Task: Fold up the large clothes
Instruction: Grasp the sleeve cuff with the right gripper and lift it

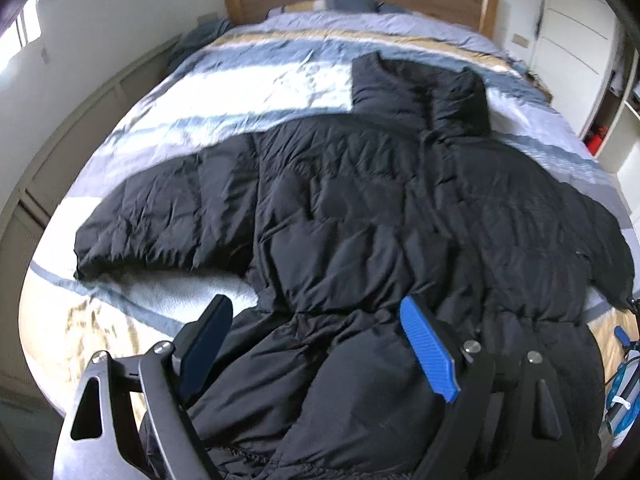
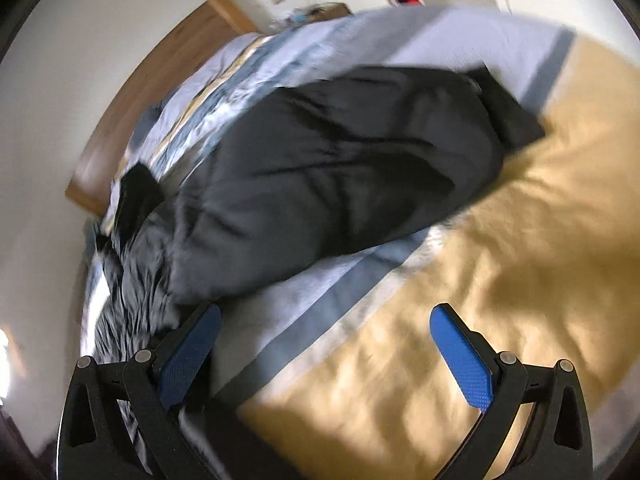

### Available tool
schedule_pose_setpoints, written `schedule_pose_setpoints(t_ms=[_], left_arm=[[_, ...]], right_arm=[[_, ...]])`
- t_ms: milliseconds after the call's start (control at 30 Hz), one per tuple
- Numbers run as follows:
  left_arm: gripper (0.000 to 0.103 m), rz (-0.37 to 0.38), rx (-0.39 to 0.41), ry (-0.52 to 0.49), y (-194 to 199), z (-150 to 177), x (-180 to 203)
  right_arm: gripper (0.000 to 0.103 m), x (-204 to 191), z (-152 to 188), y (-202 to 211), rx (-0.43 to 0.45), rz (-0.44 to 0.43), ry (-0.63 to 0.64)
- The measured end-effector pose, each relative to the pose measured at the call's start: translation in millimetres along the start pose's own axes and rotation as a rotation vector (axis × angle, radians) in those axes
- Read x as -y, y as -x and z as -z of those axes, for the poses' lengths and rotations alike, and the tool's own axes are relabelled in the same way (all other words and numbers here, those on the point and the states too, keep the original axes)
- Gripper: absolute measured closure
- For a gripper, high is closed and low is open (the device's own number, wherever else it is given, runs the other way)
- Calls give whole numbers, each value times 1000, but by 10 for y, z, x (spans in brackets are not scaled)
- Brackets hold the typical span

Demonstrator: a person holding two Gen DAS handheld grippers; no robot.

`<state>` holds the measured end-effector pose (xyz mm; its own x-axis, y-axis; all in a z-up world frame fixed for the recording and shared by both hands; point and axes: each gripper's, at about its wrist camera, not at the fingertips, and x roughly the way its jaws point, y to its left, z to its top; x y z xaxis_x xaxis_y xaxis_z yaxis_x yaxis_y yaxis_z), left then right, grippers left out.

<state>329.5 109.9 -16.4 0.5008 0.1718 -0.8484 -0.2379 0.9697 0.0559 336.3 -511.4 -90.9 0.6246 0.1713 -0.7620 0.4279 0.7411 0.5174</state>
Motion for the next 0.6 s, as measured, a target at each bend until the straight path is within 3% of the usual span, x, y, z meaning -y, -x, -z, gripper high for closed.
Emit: schedule_pose_setpoints(t_ms=[300, 600], left_arm=[[17, -61, -36, 30, -218, -24, -95], [17, -101, -45, 17, -213, -6, -47]], right_arm=[[0, 465, -401, -277, 73, -148, -196], [0, 872, -866, -298, 213, -254, -392]])
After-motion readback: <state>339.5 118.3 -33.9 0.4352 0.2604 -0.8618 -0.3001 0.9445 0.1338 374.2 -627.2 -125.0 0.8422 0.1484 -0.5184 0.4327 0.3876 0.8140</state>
